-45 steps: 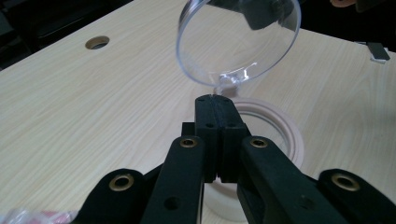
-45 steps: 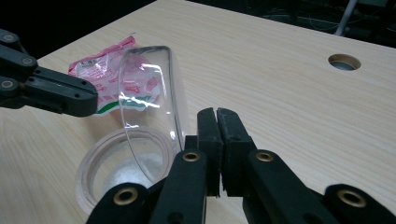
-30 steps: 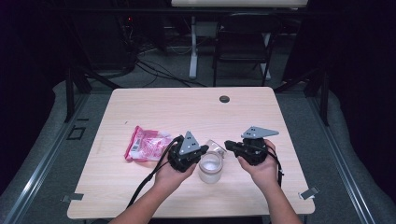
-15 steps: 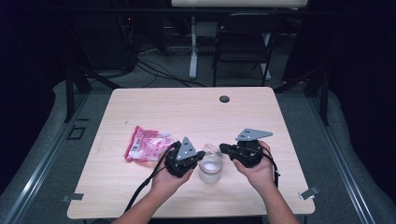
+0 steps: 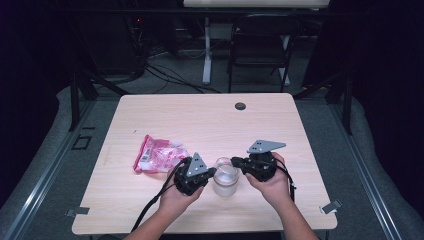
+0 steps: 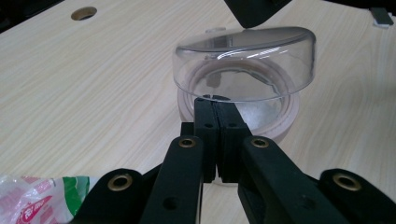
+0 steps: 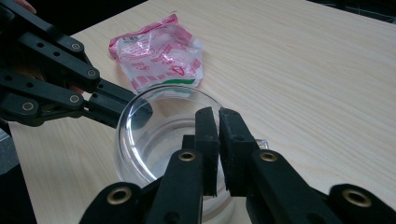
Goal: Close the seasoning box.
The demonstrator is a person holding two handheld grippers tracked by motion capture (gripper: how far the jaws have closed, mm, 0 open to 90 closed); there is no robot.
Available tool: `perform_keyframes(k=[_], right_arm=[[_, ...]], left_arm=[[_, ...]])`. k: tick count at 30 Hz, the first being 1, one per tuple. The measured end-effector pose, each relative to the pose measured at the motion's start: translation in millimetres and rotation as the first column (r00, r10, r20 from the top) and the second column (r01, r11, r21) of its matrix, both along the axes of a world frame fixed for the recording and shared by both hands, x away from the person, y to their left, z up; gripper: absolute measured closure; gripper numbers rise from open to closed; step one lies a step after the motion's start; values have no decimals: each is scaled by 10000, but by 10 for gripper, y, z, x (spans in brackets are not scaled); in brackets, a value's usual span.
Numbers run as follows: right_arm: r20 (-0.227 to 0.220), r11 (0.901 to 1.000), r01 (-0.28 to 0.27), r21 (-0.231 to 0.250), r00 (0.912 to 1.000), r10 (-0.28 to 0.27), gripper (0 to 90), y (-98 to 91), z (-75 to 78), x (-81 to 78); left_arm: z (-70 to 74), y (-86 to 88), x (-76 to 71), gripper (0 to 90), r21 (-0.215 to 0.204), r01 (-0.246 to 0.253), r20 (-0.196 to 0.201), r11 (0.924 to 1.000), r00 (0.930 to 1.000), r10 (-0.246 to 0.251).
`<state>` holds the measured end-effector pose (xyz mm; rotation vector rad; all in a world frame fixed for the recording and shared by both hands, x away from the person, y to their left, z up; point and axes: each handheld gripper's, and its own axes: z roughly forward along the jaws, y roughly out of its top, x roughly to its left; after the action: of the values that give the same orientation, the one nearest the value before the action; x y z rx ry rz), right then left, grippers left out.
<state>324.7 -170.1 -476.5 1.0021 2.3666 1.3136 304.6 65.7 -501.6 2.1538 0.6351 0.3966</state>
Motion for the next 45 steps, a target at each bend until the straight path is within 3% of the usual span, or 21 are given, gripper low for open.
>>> perform_keyframes(k=[18, 26, 34, 40, 42, 44, 45], right_arm=[[-31, 9999, -108, -134, 9999, 108, 847, 54, -35, -7], [-9, 9999, -66, -158, 10000, 66, 832, 56, -34, -9], [98, 9999, -51, -162, 9999, 53, 793, 54, -16, -19], [200, 10000, 92, 20, 9998, -92, 702, -11, 40, -17], [144, 9998, 191, 34, 9997, -191, 610, -42, 70, -8], [173, 9998, 210, -11, 9996, -210, 588, -54, 77, -6], [238, 9993, 383, 49, 9990, -384, 535, -71, 88, -5]], left_arm=[[-95, 190, -5, 826, 43, -329, -156, 9995, 9993, 329], [-142, 296, 32, 726, -253, -547, -236, 9982, 9983, 541], [-127, 449, 78, 608, -469, -1109, -82, 9927, 9938, 1106], [-45, 557, 119, 530, -667, -1523, 133, 9861, 9881, 1535], [-7, 644, 139, 498, -757, -1762, 174, 9814, 9839, 1780], [4, 678, 146, 486, -760, -1824, 221, 9803, 9826, 1846], [22, 760, 159, 479, -655, -2016, 327, 9773, 9784, 2040]])
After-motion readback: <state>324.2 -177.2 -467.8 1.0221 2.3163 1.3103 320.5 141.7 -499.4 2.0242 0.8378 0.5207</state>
